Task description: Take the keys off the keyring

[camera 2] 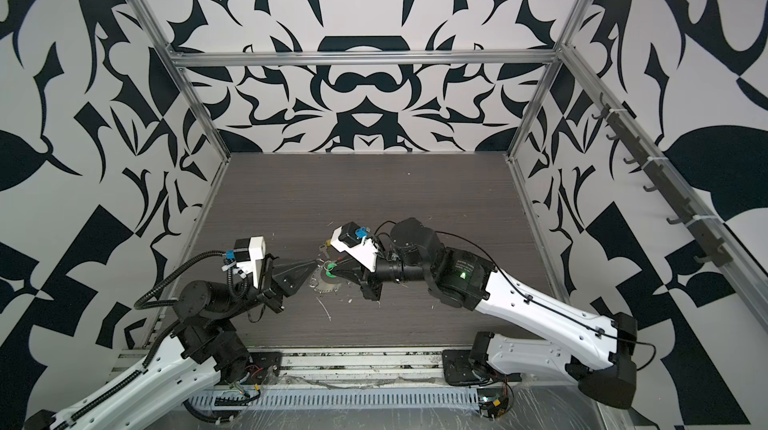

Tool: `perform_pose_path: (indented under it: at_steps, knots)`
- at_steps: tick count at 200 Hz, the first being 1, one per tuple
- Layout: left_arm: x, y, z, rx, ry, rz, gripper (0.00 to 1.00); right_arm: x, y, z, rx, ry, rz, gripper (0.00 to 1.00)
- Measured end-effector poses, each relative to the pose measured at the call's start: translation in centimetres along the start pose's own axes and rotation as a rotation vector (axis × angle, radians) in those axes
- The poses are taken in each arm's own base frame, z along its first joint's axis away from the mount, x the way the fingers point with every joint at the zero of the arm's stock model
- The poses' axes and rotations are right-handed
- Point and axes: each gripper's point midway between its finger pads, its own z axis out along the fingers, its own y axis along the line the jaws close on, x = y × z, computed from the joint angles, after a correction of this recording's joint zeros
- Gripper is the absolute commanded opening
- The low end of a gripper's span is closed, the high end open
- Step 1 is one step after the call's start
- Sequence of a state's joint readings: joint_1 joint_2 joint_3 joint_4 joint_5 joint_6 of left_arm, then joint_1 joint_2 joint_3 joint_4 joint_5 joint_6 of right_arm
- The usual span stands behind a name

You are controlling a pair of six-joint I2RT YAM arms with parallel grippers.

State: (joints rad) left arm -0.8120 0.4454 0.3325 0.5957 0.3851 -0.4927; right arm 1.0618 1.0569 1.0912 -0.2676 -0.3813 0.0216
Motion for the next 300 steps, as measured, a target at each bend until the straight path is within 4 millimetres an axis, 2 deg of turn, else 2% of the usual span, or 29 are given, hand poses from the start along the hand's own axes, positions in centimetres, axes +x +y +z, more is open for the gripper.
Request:
perform_pose_path:
  at_steps: [94, 218, 300]
  knots:
    - [0.5, 0.0, -0.2, -0.004, 0.022, 0.003, 0.00, -0.2, -0.8, -0.7, -0.014, -0.003, 0.045, 0.00]
    - [-0.2, -2.4, 0.5, 0.155, 0.002, -0.067, 0.00, 0.1, -0.4, -0.8, -0.208, -0.025, 0.108, 0.00]
    - [-1.0, -3.1, 0.7, 0.206, -0.029, -0.090, 0.00, 0.0, 0.3, -0.4, -0.284, -0.043, 0.113, 0.00]
